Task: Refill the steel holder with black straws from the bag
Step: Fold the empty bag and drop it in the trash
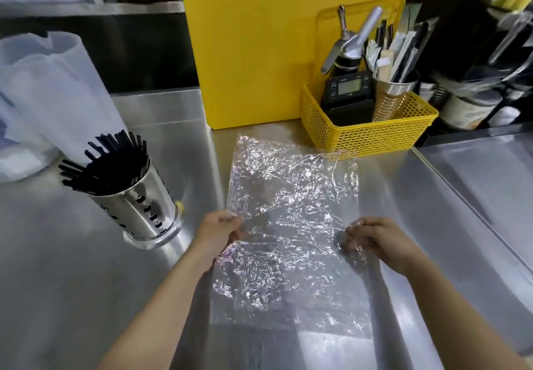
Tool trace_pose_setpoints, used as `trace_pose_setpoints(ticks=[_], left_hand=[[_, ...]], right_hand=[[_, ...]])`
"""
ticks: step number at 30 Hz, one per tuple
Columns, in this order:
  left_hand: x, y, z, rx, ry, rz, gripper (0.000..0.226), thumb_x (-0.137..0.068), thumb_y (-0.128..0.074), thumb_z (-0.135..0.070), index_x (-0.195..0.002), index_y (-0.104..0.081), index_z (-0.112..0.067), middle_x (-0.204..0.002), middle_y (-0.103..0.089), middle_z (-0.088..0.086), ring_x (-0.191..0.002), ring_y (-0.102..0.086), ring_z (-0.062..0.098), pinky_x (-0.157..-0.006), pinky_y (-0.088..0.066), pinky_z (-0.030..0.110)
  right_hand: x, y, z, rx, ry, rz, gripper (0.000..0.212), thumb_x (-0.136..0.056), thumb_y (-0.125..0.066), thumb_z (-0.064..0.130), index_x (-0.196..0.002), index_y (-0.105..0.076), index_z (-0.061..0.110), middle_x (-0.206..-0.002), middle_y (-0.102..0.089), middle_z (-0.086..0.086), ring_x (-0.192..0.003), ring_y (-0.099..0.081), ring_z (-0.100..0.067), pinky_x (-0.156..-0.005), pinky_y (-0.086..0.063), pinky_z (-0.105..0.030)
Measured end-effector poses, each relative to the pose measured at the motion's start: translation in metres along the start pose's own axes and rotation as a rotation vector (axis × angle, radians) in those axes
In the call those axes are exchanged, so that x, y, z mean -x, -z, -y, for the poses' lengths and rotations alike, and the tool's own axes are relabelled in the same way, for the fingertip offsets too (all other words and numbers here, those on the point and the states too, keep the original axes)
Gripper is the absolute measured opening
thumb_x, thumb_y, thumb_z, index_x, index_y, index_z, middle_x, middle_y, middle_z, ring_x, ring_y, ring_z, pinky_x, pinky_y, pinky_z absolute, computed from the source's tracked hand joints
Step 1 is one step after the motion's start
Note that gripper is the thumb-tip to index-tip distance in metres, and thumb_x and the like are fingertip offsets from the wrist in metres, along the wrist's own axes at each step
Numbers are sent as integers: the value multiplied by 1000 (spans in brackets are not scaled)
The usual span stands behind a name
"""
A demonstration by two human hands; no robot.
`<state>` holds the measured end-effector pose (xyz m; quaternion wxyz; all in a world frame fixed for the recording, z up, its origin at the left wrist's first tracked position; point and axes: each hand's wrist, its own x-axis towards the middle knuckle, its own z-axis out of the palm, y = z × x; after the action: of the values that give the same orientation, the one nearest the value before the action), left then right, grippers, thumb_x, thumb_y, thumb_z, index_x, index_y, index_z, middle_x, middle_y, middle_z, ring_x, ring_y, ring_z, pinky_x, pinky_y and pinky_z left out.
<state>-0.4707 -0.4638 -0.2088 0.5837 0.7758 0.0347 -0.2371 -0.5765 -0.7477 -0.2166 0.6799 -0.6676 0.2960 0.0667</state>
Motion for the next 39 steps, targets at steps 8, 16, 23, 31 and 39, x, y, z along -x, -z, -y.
trace_pose_setpoints(ticks=[8,16,23,31,39], left_hand=[[-4,23,3,119,-104,104,30,-93,-40,5,-92,-65,-12,-60,-69,-2,-48,-56,6,-43,-45,18],[0,19,9,328,-94,97,47,-88,-34,10,-59,-61,-15,-67,-68,1,-68,-56,25,-58,-48,32],[-1,21,11,188,-31,129,40,-78,-68,-5,-104,-54,-31,-110,-63,11,-84,-61,31,-79,-47,58],[8,23,-19,-31,-301,209,43,-86,-53,7,-112,-51,-27,-100,-70,-2,-75,-63,11,-55,-52,18],[8,30,-42,125,-351,260,29,-78,-65,-28,-106,-60,-25,-99,-70,9,-85,-65,17,-66,-52,25]], right_hand=[[-4,13,3,-243,26,141,24,-78,-56,-7,-98,-66,4,-59,-68,-11,-43,-62,-17,-42,-52,-24],[-18,16,-1,-206,71,116,36,-71,-39,-22,-51,-63,-4,-66,-67,-19,-59,-63,-30,-51,-51,-25],[-23,11,10,-179,137,82,34,-78,-40,-5,-75,-72,8,-85,-59,-20,-56,-55,-11,-51,-40,-18],[-5,-15,57,499,405,153,41,-79,-69,11,-116,-57,24,-111,-63,3,-101,-58,-6,-94,-46,-30],[0,-56,69,551,271,637,12,-78,-66,-1,-79,-70,10,-66,-66,1,-64,-58,-15,-63,-49,-27]])
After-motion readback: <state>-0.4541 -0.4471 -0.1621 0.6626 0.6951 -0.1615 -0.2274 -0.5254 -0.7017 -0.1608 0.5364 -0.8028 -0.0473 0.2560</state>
